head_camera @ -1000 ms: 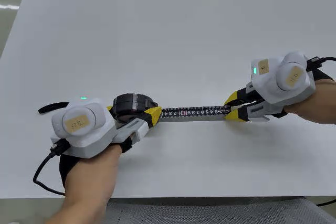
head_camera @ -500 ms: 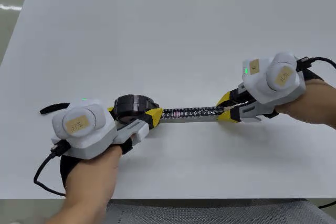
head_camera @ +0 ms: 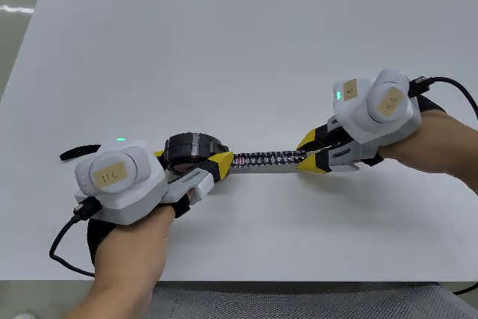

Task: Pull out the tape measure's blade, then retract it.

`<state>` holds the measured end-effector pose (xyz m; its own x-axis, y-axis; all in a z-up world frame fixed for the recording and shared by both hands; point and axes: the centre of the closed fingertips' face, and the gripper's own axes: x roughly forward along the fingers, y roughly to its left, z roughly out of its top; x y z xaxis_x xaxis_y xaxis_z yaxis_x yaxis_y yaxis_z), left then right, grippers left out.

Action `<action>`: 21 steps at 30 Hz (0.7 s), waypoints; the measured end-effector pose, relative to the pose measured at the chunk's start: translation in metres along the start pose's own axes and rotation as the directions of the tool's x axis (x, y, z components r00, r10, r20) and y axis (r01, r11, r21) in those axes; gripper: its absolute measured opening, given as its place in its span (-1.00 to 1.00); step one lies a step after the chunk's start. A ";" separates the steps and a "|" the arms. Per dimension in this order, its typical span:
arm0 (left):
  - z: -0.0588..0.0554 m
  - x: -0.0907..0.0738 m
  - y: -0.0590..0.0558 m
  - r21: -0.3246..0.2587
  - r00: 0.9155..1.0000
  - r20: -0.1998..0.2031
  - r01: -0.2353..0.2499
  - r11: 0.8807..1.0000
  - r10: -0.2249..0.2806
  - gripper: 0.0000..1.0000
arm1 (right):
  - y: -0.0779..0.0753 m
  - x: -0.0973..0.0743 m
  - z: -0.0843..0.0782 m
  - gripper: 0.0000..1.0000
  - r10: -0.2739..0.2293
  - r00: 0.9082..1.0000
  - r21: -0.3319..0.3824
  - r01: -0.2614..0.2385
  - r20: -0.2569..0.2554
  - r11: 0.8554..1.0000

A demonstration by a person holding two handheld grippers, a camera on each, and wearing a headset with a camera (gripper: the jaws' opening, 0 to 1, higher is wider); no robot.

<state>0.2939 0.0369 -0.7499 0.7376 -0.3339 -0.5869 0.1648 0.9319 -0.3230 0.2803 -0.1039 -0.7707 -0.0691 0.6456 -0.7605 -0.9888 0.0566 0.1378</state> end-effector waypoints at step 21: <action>-0.001 0.000 -0.001 0.015 1.000 -0.001 0.009 1.000 -0.009 0.16 | 0.007 0.020 0.021 -0.78 0.037 0.998 0.032 -0.038 0.040 0.999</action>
<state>0.2932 0.0361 -0.7498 0.7354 -0.3428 -0.5845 0.1816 0.9308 -0.3173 0.2745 -0.0748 -0.7718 -0.1002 0.6775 -0.7286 -0.9807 0.0563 0.1872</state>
